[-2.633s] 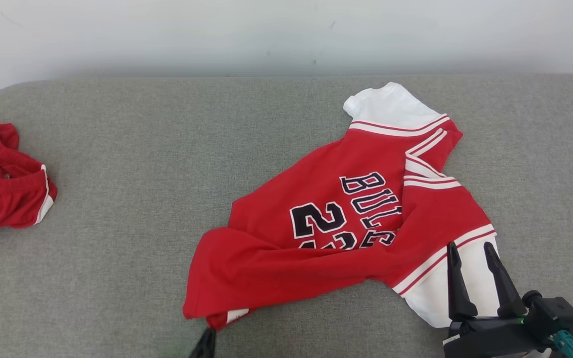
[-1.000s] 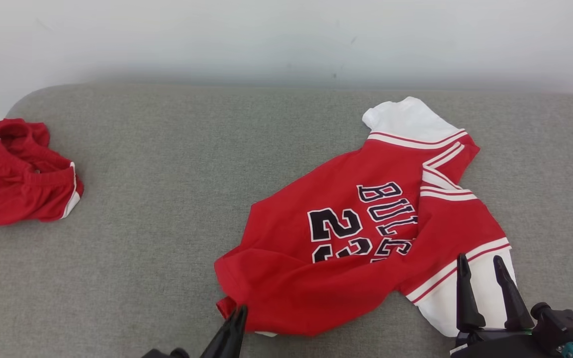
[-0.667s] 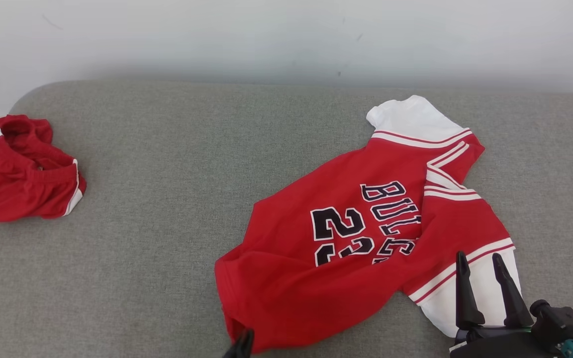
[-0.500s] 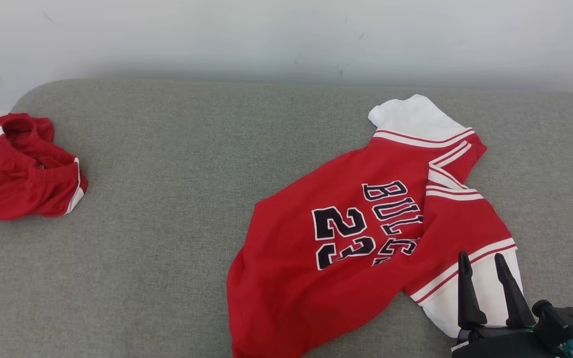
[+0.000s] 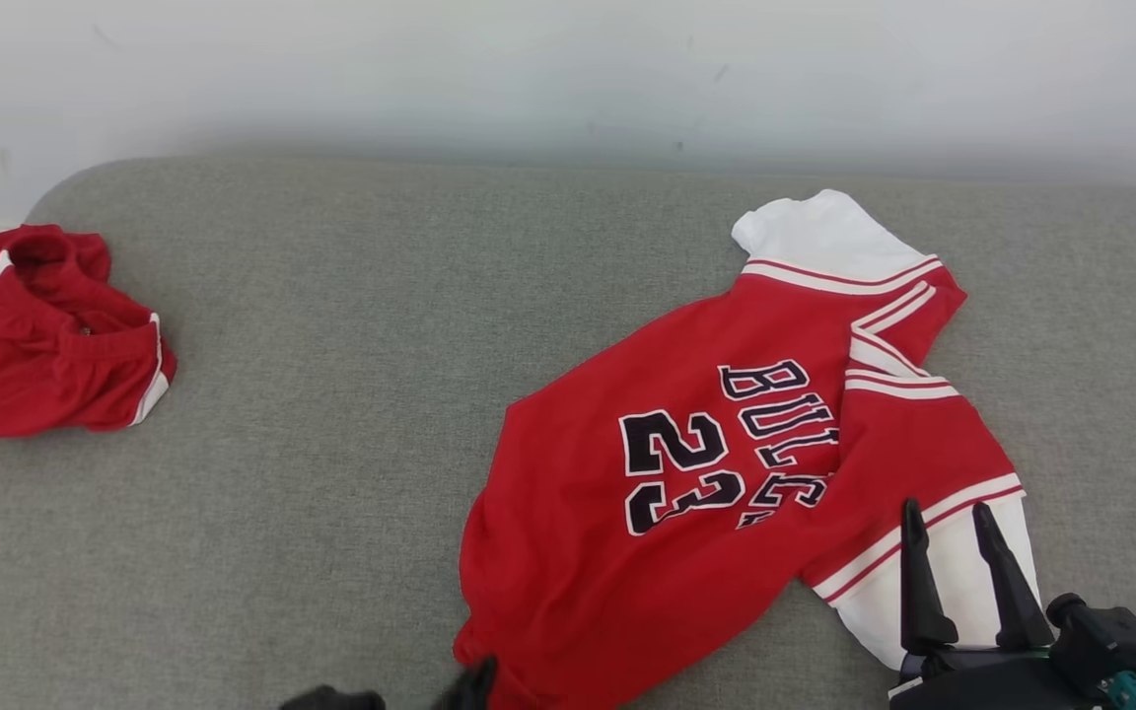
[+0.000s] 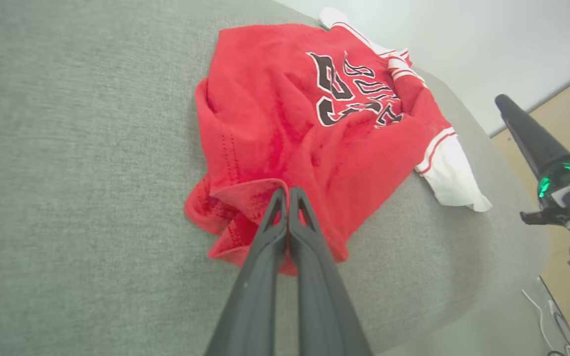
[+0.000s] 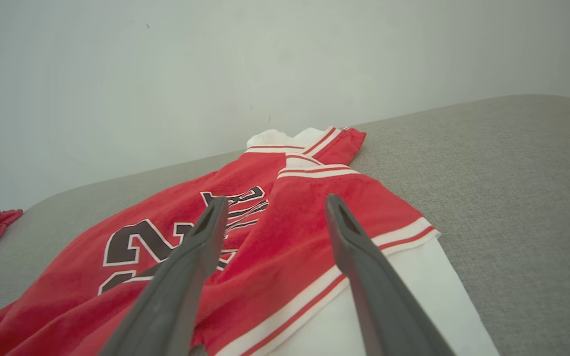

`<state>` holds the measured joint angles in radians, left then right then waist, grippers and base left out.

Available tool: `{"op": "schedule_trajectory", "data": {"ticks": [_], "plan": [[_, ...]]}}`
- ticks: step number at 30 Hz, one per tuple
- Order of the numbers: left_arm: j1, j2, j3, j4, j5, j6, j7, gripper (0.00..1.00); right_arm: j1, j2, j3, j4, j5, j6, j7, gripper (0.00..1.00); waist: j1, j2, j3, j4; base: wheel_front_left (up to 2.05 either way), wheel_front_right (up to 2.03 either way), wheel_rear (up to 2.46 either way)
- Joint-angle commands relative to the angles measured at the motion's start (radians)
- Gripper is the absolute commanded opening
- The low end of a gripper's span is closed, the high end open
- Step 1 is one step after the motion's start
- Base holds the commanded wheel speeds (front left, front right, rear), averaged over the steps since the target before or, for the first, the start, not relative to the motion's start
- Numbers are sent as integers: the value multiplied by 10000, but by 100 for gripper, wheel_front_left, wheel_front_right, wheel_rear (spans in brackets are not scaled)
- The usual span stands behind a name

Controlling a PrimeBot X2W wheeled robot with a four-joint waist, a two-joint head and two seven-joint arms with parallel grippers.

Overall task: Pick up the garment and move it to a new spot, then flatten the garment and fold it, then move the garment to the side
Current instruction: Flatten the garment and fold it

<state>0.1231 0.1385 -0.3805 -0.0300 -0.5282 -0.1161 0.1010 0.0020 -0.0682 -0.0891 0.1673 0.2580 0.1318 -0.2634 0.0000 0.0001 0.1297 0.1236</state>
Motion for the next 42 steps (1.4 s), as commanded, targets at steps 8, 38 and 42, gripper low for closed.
{"op": "schedule_trajectory", "data": {"ticks": [8,38,42], "plan": [[-1788,-149,570,1962,103,-66,-1574,0,-221,-100,228,193,7,-24,-17,100,0,-1,78,-425,0,0,0],[-2062,-588,2460,3745,945,-139,-3665,100,112,-70,-57,377,34,-24,-17,100,0,-1,-303,-653,0,0,0],[-1105,-618,2376,2969,1013,-141,-3665,100,282,-112,-220,343,49,-24,-17,100,0,-1,-345,-607,0,0,0]]}}
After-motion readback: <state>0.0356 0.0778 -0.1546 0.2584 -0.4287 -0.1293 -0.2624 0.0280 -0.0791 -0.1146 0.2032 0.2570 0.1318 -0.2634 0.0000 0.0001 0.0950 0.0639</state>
